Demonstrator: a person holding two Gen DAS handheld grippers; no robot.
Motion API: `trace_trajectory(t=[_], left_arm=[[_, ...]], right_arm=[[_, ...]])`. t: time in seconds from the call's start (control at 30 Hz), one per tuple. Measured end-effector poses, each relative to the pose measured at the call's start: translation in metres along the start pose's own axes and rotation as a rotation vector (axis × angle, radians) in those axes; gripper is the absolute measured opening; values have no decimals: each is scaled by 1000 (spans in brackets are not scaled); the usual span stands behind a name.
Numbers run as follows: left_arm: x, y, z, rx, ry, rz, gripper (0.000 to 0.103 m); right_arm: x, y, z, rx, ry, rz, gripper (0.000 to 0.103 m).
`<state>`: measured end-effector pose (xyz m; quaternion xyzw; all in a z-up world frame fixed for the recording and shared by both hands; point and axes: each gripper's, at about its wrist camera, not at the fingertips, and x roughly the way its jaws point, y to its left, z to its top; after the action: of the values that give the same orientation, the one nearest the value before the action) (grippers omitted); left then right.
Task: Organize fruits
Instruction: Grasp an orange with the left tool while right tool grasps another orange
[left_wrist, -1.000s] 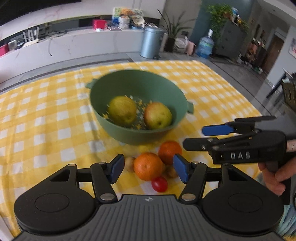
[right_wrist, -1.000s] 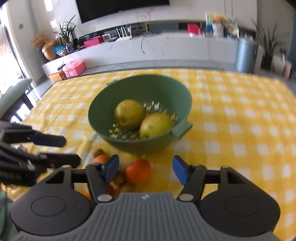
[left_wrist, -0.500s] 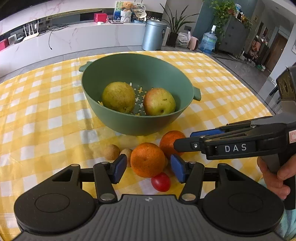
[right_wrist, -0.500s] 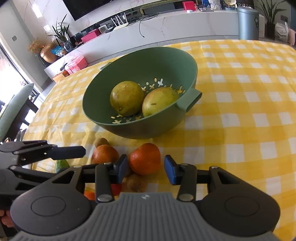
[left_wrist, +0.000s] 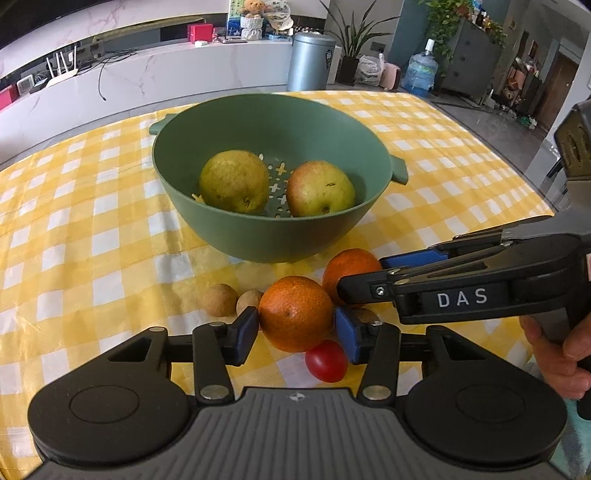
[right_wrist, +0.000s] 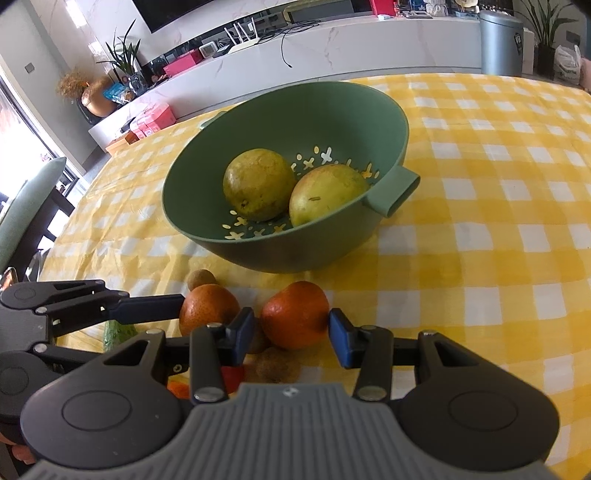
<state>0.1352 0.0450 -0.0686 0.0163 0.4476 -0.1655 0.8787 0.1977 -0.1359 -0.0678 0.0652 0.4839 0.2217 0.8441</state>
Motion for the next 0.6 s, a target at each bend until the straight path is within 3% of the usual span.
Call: trace_trajectory(t=[0.6], left_arm=[[3, 1, 1, -30, 6, -6, 52]], right_arm=[[12, -9, 0, 60, 50, 13, 44]])
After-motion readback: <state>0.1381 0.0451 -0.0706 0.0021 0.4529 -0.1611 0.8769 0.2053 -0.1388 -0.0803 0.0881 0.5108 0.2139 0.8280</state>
